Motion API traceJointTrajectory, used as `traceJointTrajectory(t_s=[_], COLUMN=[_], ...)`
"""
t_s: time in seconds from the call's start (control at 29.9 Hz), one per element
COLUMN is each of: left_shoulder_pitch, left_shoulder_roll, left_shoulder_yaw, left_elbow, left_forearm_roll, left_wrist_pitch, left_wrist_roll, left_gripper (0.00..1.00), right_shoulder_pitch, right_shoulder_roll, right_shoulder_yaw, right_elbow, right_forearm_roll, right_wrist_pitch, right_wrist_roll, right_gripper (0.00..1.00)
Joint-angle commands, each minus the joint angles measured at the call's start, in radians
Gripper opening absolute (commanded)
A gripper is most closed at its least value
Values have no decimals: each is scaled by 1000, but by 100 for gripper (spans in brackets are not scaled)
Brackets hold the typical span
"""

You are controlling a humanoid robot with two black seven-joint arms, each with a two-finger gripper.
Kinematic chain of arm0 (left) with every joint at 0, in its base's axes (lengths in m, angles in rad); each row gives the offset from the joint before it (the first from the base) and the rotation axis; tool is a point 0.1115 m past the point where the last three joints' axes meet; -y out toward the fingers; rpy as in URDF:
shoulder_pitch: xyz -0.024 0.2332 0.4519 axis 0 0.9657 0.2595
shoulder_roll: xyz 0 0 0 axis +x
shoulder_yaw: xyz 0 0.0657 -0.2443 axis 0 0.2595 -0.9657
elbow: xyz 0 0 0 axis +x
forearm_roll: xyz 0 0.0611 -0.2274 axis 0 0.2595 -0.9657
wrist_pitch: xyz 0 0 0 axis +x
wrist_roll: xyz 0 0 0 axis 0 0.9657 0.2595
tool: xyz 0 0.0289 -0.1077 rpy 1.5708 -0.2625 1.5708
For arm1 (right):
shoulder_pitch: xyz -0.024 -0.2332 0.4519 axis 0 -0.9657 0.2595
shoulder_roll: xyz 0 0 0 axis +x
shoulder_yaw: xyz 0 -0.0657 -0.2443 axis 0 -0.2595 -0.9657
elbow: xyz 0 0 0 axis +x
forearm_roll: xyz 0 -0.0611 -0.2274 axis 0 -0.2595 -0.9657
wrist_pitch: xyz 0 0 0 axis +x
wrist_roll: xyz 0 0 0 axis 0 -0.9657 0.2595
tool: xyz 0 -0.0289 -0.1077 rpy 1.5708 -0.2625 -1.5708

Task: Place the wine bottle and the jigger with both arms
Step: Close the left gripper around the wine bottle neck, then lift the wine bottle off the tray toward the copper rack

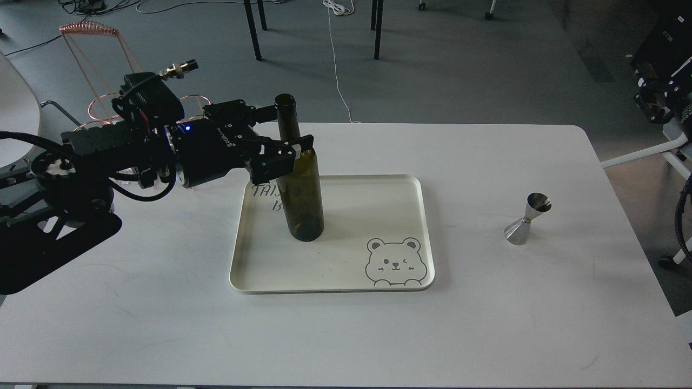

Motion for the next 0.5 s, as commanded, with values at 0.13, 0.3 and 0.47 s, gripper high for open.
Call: traceJointTrajectory(t_s=[0.13,0.3,0.47], left_shoulder_pitch=[-1,-1,-4], left_shoulder_roll=[-9,-9,-9], left_shoulder_yaw=[-2,0,-3], left_elbow=[9,26,26], left_forearm_roll=[0,0,-3], left_wrist_pitch=[2,15,20], left_wrist_roll=[-1,-4,-3], left_gripper=[47,27,20], right_shoulder_pitch=[1,-1,-1], right_shoulder_roll=[-1,-1,-1], right_shoulder_yaw=[3,6,6], right_elbow=[1,1,1], right_forearm_roll=[0,0,0], right_wrist_pitch=[0,0,0], right_wrist_roll=[0,0,0], right_gripper=[97,97,97])
